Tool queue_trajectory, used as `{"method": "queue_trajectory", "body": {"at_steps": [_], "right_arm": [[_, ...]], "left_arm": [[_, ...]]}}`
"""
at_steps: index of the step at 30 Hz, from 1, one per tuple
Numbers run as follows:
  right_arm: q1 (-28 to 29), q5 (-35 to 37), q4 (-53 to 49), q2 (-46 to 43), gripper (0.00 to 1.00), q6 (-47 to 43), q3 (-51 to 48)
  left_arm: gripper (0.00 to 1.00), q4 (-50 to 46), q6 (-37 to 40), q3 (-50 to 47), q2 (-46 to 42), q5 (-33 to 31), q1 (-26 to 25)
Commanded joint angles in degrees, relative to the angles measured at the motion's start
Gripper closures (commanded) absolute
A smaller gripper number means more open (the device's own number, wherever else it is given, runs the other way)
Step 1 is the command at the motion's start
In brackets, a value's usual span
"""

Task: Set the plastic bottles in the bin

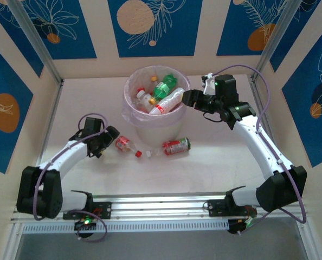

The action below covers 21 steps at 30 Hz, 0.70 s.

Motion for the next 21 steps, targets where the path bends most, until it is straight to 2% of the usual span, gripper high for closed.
{"method": "queue_trajectory", "body": {"at_steps": [1,9,14,17,21], "right_arm": [[0.3,0.37,-0.36,-0.55,0.48,-0.36,-0.21],[0.39,0.63,-0.46,-0.1,0.48,-0.35,-0.14],[0.57,0.85,-0.61,0.29,0.48,-0.42,-0.04],[0.56,1.01,-0.66,0.39,0.48,-0.35,-0.11],[0.55,0.98,-0.82,0.67,0.48,-0.42,0.09]], "left_arm": [[0.0,4.73,-2.27,0.02,3.23,0.85,0.4],[0.0,9.02,-2.92,0.25,10.7,-1.5,0.41],[0.0,13.22,-3.82,-0.09,15.98,0.52,0.42],[0.04,14.92,-4.1,-0.43,17.9,1.13,0.38],[0.14,14.92,-3.44,-0.75,18.19,0.53,0.43]]}}
